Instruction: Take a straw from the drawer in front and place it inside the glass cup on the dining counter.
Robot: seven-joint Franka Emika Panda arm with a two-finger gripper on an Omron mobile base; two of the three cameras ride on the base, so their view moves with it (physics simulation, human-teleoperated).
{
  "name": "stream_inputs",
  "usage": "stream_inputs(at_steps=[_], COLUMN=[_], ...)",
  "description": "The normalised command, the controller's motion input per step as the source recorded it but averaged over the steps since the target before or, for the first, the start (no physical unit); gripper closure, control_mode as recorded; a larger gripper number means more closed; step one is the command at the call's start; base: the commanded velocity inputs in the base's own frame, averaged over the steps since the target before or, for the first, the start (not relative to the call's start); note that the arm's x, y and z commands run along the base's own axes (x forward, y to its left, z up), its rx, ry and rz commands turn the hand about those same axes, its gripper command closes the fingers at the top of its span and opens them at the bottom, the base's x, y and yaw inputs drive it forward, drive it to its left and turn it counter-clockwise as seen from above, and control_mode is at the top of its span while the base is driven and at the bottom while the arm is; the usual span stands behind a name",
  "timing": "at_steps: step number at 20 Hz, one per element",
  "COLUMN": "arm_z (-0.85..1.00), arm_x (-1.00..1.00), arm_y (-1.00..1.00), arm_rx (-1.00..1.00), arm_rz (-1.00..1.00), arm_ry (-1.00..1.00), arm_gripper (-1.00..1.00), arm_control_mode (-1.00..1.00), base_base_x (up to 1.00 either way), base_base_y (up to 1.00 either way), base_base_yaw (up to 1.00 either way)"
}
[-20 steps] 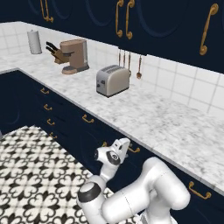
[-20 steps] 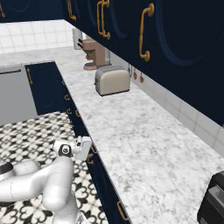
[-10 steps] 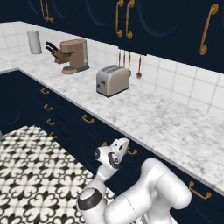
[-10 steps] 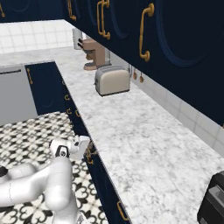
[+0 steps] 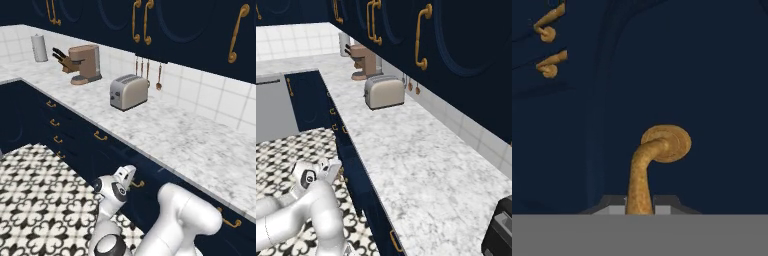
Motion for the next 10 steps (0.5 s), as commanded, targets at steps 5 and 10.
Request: stream_inputs(at_steps=[5, 10], arm_z=[0.0, 0.0], arm_x=[-0.42, -0.37], arm_y=[1.0, 1.0], arm_rx=[0.03, 0.03], arm_rz=[0.05, 0.06], arm_ry=[0.06, 0.08], arm_gripper=[1.0, 1.0], arm_control_mode=[-1.0, -1.0], base_base_x=[0.0, 0.0], base_base_y=[0.0, 0.0], base_base_yaw=[0.0, 0.0])
